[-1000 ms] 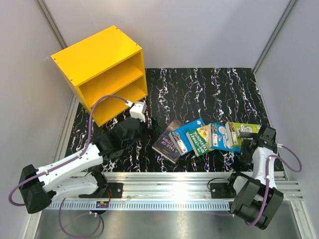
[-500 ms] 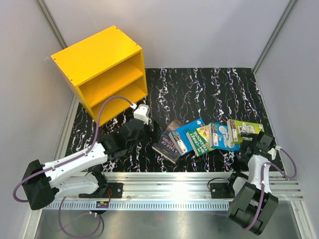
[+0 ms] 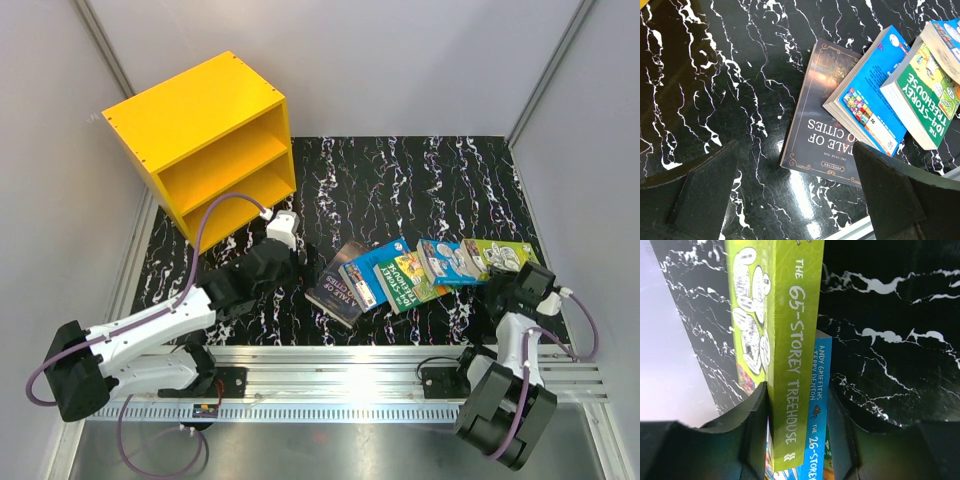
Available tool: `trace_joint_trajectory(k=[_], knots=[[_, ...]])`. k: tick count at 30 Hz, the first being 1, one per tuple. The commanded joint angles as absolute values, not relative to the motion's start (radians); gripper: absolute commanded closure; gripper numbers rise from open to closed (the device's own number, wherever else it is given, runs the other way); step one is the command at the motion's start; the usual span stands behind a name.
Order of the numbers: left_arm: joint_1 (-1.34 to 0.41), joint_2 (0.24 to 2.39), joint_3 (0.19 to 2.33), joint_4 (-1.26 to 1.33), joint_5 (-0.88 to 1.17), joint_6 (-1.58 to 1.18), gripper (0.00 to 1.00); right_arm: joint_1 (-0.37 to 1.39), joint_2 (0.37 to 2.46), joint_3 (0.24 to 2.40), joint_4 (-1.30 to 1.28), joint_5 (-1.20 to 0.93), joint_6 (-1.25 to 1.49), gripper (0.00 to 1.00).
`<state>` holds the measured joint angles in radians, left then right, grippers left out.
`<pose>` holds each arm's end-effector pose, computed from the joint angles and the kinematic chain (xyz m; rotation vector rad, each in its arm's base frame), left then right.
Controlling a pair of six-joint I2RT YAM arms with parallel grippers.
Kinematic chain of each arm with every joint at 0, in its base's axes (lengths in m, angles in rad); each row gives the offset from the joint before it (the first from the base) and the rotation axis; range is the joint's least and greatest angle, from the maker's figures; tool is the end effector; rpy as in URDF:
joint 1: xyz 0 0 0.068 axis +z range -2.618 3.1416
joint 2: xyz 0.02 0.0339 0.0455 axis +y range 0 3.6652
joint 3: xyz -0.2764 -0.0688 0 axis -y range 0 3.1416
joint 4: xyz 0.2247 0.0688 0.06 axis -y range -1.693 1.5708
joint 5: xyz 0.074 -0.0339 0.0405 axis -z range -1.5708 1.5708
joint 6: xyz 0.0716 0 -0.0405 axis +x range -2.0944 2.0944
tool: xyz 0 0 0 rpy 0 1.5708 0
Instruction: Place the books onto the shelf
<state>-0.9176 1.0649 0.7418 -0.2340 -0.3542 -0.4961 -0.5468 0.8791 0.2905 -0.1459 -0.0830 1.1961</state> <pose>0.1644 -0.1739 0.2662 0.2369 2.1123 -0.4748 0.1498 -0.0842 0.1541 1.7628 1.5393 0.4237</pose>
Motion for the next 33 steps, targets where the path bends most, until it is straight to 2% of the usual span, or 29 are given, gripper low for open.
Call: trace_joint_trajectory(k=[1, 6, 10, 13, 16, 20, 23, 24, 25, 27, 30, 33], knots=[[-0.923, 1.075, 0.745, -0.21, -0.393, -0.514, 0.01, -0.548, 0.81, 0.373, -0.305, -0.009, 1.082, 1.0], [-0.936, 1.103, 0.762, -0.212, -0.393, -0.532, 0.01, -0.546, 0.68, 0.543, -0.538, -0.005, 0.991, 1.0], [-0.948, 1.115, 0.776, -0.218, -0.4, -0.555, 0.01, -0.546, 0.569, 0.615, -0.647, -0.108, 0.963, 1.0], [-0.959, 1.114, 0.781, -0.225, -0.423, -0.572, 0.01, -0.545, 0.551, 0.569, -0.64, -0.298, 1.005, 1.0], [-0.965, 1.112, 0.781, -0.233, -0.434, -0.587, 0.01, -0.534, 0.571, 0.451, -0.511, -0.484, 1.064, 1.0], [-0.98, 1.105, 0.785, -0.259, -0.449, -0.603, 0.01, -0.447, 0.583, 0.41, -0.416, -0.511, 1.063, 1.0], [-0.991, 1.095, 0.776, -0.268, -0.46, -0.62, 0.01, -0.336, 0.665, 0.422, -0.341, -0.499, 1.078, 0.98], [-0.992, 1.094, 0.77, -0.268, -0.46, -0.63, 0.01, -0.236, 0.737, 0.432, -0.328, -0.474, 1.077, 0.96], [-0.996, 1.091, 0.769, -0.271, -0.46, -0.637, 0.01, -0.191, 0.776, 0.445, -0.302, -0.463, 1.077, 0.9], [-0.999, 1.085, 0.765, -0.275, -0.459, -0.647, 0.01, -0.071, 0.857, 0.489, -0.293, -0.439, 1.056, 0.84], [-1.012, 1.075, 0.769, -0.293, -0.466, -0.655, 0.01, -0.006, 1.049, 0.549, -0.302, -0.411, 1.016, 0.77], [-1.015, 1.055, 0.765, -0.316, -0.482, -0.655, 0.01, 0.072, 1.135, 0.58, -0.304, -0.411, 0.996, 0.73]])
